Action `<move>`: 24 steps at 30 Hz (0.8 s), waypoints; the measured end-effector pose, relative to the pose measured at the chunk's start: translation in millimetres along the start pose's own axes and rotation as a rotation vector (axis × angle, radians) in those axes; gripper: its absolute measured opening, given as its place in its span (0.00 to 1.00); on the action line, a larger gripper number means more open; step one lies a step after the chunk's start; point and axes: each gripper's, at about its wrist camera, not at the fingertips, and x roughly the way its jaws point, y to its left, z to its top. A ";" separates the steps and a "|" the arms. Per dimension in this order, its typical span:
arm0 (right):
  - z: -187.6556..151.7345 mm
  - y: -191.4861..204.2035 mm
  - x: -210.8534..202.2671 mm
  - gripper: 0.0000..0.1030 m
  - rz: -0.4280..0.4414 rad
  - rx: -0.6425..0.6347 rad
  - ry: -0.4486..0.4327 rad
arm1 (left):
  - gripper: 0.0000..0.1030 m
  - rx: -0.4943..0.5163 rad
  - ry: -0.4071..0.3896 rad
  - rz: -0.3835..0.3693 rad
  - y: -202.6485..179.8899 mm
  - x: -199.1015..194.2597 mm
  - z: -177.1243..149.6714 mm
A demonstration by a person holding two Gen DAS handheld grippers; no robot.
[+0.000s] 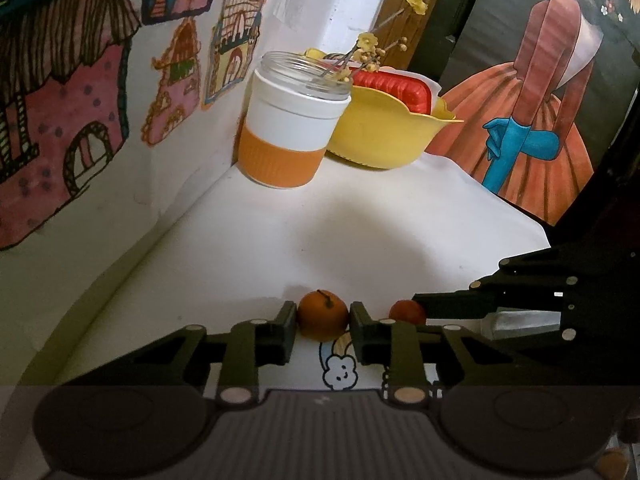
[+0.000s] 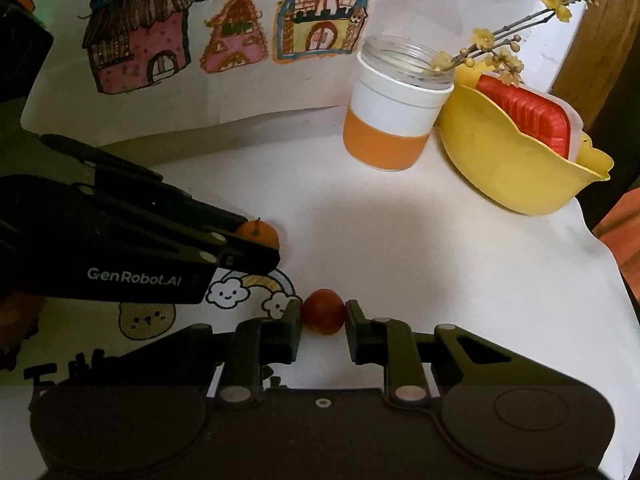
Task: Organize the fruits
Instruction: 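Grasp the tangerine with the left tool while the right tool grasps the cherry tomato, then carry the tangerine and the cherry tomato over the metal tray with both tools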
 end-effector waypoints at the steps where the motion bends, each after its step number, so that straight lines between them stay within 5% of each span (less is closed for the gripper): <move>1: -0.6 0.1 -1.2 0.23 -0.003 0.005 -0.004 | 0.30 -0.001 -0.001 0.001 -0.2 -0.2 -0.4; 24: -39.7 -48.3 -65.5 0.23 -0.102 0.176 -0.087 | 0.29 0.039 -0.019 -0.055 -51.5 -12.9 -3.4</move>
